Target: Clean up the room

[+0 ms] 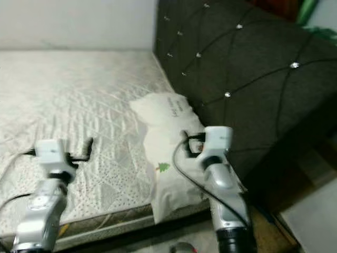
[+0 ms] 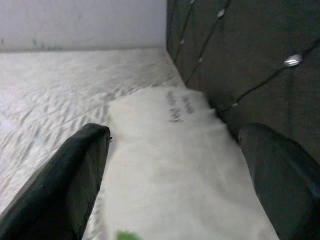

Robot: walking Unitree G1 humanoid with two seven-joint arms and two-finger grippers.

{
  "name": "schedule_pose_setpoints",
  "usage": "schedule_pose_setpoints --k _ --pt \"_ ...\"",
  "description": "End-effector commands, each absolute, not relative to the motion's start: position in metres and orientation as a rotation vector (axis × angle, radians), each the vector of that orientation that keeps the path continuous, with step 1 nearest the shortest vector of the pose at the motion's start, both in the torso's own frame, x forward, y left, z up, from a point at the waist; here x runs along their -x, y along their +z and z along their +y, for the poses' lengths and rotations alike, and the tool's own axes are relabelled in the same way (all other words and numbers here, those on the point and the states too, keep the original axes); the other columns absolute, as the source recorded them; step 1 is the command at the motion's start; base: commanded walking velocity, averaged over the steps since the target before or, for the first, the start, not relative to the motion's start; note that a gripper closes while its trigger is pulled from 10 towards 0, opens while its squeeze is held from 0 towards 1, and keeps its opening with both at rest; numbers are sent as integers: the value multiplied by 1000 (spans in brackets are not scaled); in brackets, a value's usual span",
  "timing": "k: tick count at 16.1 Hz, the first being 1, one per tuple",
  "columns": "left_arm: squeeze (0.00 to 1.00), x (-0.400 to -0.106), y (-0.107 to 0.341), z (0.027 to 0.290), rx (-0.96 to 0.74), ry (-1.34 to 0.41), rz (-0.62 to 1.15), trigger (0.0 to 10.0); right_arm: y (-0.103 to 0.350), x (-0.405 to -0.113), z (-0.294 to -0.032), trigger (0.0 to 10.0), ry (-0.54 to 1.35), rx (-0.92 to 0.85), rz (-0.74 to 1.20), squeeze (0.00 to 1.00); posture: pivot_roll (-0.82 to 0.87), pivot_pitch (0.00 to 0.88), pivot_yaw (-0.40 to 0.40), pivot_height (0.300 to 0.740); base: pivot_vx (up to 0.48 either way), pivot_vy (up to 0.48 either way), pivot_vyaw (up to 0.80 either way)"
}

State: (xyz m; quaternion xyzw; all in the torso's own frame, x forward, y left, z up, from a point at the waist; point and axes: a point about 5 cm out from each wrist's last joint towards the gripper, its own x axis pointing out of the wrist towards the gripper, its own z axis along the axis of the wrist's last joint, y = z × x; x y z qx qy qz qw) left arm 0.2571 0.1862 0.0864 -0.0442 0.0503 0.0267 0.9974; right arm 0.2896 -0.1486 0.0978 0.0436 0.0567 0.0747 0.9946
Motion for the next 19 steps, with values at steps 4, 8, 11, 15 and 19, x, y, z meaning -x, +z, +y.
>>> schedule_pose_setpoints --k 4,8,11,15,19 --pt "0 -248 99 177 63 -93 85 10000 110 -291 -159 10000 131 -61 79 0 31 13 -56 740 0 464 -117" --pt "0 -233 98 174 9 -132 145 10000 110 -292 -153 10000 140 12 68 0 51 25 -64 740 0 0 0" --pt "0 -229 98 177 30 -48 137 10000 116 -291 -145 10000 167 26 24 0 37 23 -58 740 0 0 0" --pt "0 -227 94 185 39 98 135 10000 111 -289 -143 10000 202 3 58 0 42 13 -60 740 0 0 0" --pt "0 -235 99 189 56 111 113 10000 117 -298 -139 10000 209 -18 36 0 48 17 -56 740 0 0 800"
